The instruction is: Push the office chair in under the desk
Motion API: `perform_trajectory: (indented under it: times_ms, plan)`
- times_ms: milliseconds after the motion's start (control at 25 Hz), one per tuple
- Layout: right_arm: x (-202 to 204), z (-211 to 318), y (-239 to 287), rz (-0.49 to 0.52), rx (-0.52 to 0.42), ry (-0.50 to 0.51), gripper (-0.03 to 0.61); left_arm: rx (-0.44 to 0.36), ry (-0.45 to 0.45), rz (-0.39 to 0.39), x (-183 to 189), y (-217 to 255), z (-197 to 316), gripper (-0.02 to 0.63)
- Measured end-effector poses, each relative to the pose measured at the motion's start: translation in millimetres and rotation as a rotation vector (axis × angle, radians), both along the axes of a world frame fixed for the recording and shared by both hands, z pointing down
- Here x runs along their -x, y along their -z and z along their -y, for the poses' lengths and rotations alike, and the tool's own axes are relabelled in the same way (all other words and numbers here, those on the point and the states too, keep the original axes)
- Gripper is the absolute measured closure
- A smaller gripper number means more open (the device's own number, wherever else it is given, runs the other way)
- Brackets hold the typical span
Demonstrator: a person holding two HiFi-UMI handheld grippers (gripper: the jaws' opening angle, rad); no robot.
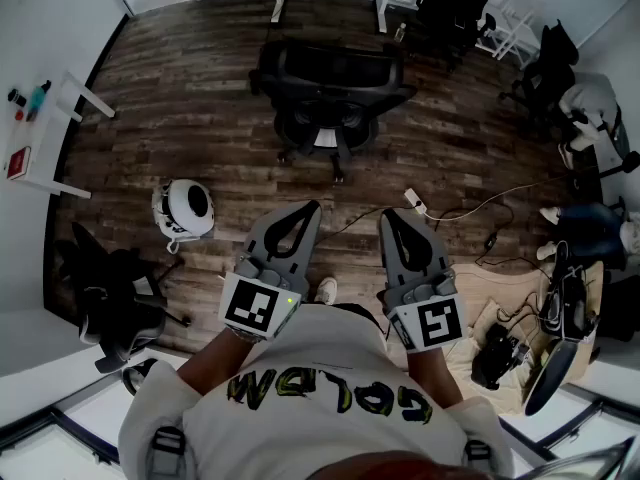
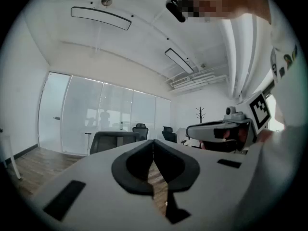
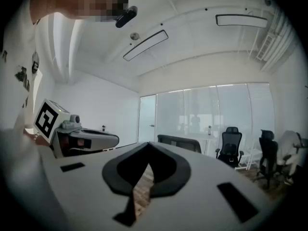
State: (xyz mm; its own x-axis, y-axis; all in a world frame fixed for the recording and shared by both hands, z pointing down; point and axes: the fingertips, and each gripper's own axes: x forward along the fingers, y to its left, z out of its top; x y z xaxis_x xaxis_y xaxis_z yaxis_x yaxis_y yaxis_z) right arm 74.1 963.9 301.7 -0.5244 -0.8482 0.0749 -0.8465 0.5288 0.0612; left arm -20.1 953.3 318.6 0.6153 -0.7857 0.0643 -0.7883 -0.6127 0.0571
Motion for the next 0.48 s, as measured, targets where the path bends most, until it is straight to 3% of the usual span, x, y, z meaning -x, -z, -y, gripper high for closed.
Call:
perform_trajectory:
  times_ms: [480]
  plan:
    - [-46,-3,-4,0.018,-0.003,-0.009,0.568,-0.001,-0.005,0.022,-46,-7,-1,0.601]
